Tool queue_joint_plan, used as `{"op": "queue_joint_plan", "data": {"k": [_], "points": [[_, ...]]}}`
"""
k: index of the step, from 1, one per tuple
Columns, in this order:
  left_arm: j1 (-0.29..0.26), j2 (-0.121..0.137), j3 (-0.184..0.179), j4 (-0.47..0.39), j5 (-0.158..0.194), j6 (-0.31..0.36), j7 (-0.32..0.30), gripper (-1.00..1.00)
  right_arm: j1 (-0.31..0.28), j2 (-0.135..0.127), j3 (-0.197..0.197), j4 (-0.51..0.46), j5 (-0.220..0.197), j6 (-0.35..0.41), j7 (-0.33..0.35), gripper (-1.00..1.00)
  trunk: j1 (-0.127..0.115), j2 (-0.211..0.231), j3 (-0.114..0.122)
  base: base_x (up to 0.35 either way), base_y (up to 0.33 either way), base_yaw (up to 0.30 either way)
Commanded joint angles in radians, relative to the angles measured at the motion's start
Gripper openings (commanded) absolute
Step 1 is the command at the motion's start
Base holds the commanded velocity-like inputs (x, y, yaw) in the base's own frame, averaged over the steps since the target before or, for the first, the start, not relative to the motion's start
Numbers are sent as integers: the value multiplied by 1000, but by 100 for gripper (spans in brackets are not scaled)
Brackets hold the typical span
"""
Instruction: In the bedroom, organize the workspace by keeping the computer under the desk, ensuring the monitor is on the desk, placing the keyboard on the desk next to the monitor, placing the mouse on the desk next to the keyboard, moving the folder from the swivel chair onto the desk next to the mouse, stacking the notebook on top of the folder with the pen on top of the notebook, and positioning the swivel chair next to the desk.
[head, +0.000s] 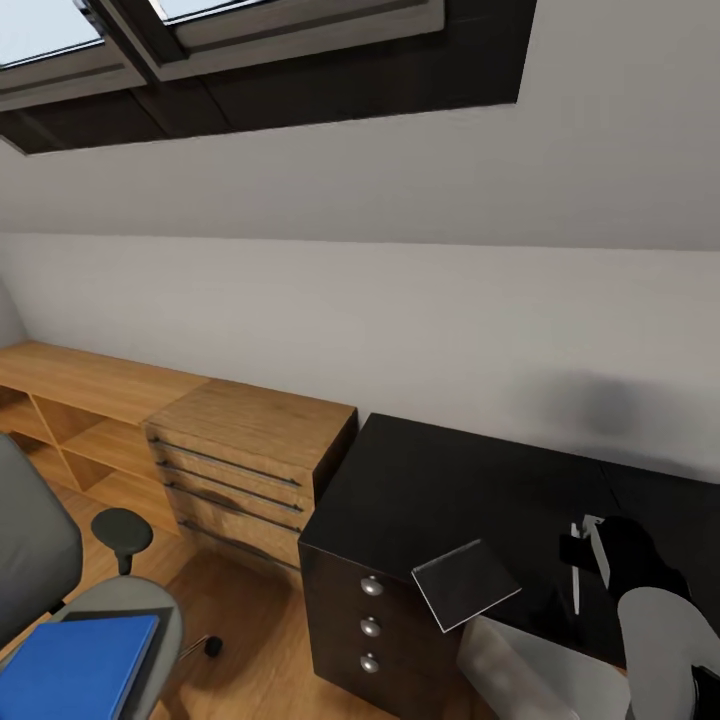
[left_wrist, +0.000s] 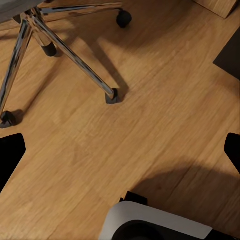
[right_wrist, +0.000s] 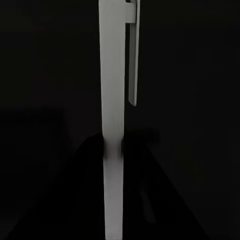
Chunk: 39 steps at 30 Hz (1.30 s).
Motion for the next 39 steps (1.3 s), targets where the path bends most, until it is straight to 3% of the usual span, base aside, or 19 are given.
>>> {"op": "queue_joint_plan", "data": {"k": [1,6,14,27,28,39], "points": [[0,0,5,-1,2,-1,-6,100,-1,0,-4,-1,9,3,9,-100,0,-1,-1,0,0,0],[0,-1,4,-1,2,-1,-6,100,-1,0,-4,-1,9,4,9,-100,0,-1,-1,0,0,0],[1,0,7,-1,3,-1,-6,100,-1,-3,-4,-1,9,3,10,-100,31,-57,-26,0,0,0],[1,-1,8,-1,3,0,-6,100,-1,-3,-4,-1,9,3,9,-100,31,-57,-26,0,0,0],[0,-1,8,-1,3,0,-6,100,-1,-3,-4,-1,9,3,9,100,31,-57,-26,0,0,0],[1,0,8,-1,4,1,-6,100,-1,-3,-4,-3,9,3,10,100,31,-57,-26,0,0,0]]}}
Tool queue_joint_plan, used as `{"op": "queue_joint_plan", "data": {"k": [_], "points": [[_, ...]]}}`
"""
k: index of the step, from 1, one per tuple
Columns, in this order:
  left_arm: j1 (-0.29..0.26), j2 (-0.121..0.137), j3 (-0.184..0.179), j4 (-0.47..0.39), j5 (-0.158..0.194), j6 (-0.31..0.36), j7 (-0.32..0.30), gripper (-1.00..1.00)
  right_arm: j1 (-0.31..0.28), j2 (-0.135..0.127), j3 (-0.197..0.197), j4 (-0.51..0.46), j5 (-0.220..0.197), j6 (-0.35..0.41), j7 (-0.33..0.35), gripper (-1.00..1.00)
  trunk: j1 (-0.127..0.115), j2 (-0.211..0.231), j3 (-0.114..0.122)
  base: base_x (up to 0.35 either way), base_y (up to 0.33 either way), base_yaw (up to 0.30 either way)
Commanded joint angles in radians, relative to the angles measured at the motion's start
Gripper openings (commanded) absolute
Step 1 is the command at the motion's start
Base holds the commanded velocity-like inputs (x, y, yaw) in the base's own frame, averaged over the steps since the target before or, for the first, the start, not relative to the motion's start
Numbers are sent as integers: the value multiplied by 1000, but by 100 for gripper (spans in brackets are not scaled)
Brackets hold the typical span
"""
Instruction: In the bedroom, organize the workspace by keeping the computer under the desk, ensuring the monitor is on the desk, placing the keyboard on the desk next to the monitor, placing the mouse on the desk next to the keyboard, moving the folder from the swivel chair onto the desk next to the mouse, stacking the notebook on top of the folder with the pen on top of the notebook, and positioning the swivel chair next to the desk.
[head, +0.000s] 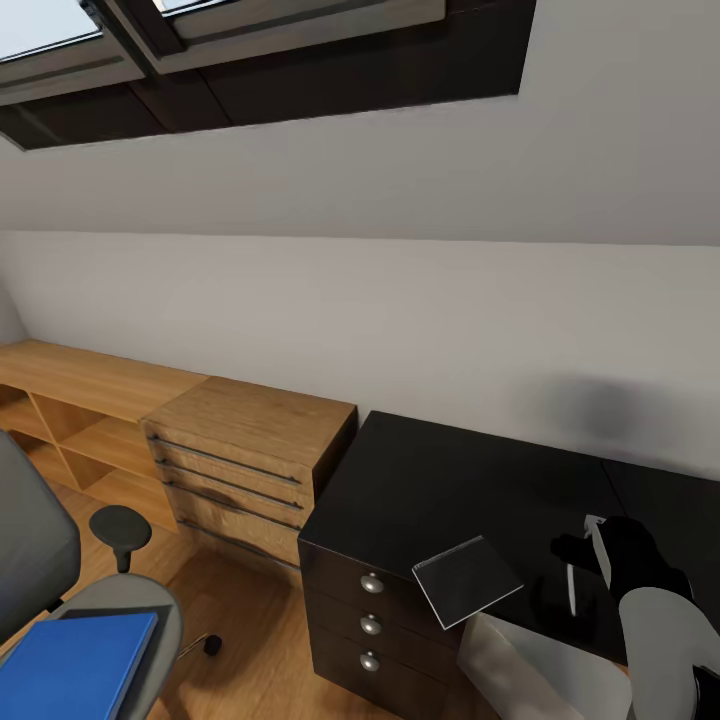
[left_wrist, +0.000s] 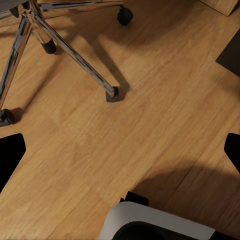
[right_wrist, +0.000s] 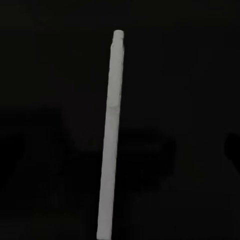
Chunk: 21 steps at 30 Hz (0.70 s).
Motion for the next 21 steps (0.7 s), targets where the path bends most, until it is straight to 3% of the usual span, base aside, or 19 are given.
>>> {"op": "queue_joint_plan", "data": {"k": [1,13,21], "points": [[1,0,5,-1,2,-1,-6,100,-1,1,-4,-2,11,3,9,100,0,-1,-1,0,0,0],[0,0,5,-1,1,-1,-6,100,-1,2,-4,-28,11,19,49,100,0,-1,-1,0,0,0],[0,0,5,-1,1,0,-6,100,-1,9,-5,-109,11,46,78,100,0,-1,-1,0,0,1]]}}
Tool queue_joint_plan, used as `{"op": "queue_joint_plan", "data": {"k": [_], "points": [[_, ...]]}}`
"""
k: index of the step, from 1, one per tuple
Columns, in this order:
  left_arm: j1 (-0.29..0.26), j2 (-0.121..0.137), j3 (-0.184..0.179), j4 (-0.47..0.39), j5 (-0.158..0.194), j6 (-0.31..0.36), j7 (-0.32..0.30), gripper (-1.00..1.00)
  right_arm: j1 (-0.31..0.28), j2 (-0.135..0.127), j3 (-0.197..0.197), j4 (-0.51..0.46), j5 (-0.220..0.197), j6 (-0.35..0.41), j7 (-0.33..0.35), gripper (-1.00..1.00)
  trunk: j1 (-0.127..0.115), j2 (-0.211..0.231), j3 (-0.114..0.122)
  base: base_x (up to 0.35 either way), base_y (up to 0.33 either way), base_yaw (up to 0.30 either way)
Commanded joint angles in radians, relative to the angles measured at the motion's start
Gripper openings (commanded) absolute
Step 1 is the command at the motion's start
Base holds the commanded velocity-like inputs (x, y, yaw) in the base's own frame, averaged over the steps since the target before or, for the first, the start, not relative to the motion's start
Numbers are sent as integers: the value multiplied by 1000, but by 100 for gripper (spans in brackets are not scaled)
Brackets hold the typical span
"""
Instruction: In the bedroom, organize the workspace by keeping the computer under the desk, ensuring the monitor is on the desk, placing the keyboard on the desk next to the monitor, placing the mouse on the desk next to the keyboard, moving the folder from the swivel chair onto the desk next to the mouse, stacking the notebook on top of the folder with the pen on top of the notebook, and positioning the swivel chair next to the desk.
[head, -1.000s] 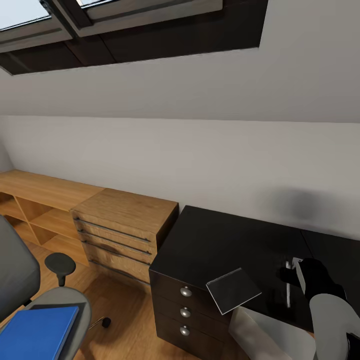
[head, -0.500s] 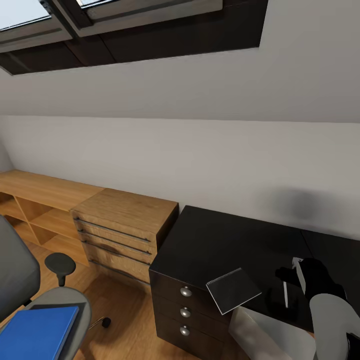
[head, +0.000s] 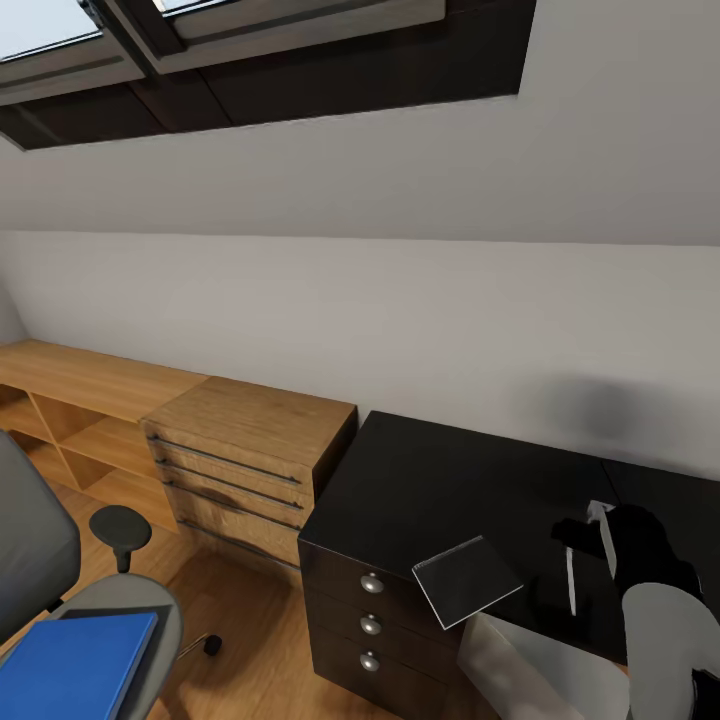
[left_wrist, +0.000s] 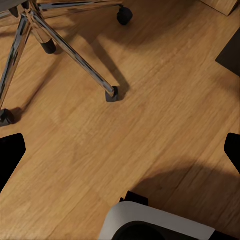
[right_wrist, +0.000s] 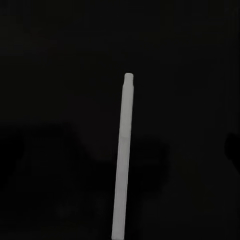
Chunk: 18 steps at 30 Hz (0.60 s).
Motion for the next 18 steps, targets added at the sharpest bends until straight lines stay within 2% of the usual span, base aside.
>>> {"op": "queue_joint_plan", "data": {"k": [1,8,14,18], "points": [[0,0,5,-1,2,-1,-6,100,-1,3,-3,-16,10,5,11,100,0,-1,-1,0,0,17],[0,0,4,-1,1,0,-6,100,-1,58,-3,-123,10,9,14,100,0,-1,-4,0,0,145],[0,0,4,-1,1,0,-6,100,-1,99,-2,-160,12,5,11,100,0,-1,-6,0,0,240],[0,0,4,-1,1,0,-6,100,-1,113,-1,-166,13,0,9,100,0,-1,-6,0,0,266]]}}
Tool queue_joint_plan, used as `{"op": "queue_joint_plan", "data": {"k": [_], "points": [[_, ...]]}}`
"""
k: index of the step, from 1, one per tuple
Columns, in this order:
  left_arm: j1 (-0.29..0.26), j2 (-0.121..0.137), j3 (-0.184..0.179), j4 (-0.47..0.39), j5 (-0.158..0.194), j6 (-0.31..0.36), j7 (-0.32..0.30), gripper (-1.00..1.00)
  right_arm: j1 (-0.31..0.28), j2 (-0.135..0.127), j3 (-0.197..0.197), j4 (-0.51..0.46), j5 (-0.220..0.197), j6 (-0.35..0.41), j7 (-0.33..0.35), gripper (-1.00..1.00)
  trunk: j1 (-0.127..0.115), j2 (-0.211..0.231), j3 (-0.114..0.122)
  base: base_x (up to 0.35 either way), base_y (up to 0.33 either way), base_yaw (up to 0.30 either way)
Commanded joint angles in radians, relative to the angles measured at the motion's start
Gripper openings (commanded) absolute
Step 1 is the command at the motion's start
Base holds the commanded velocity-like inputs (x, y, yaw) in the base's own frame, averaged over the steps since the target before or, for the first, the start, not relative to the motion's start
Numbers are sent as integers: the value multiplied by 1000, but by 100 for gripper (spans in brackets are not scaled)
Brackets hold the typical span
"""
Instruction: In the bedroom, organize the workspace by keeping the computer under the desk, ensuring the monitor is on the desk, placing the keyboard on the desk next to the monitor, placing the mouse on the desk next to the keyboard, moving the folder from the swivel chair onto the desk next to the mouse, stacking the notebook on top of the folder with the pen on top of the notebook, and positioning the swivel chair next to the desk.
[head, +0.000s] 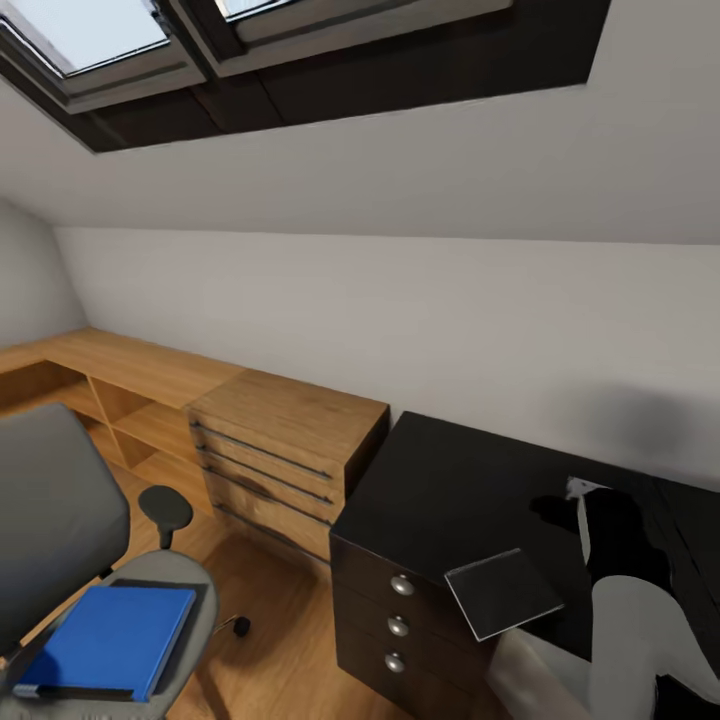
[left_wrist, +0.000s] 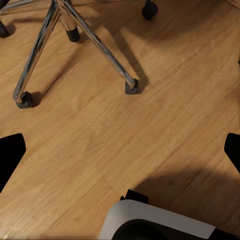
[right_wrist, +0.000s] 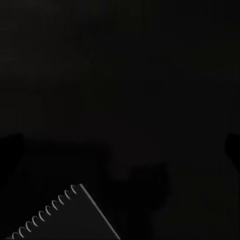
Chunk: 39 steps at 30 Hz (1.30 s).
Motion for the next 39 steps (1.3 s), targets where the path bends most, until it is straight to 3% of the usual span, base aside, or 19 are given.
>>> {"op": "queue_joint_plan", "data": {"k": [1,13,22,39], "points": [[0,0,5,-1,3,-1,-6,100,-1,2,-2,-2,11,3,9,100,0,-1,-1,0,0,270],[0,0,5,-1,4,1,-6,100,-1,33,0,-4,13,-3,7,100,0,-1,-1,0,0,274],[0,0,4,-1,3,3,-7,100,-1,70,1,-1,22,-41,7,100,0,-1,-1,0,0,276],[1,2,3,-1,4,5,-7,100,0,199,1,22,154,-173,-46,100,0,-1,-1,0,0,278]]}}
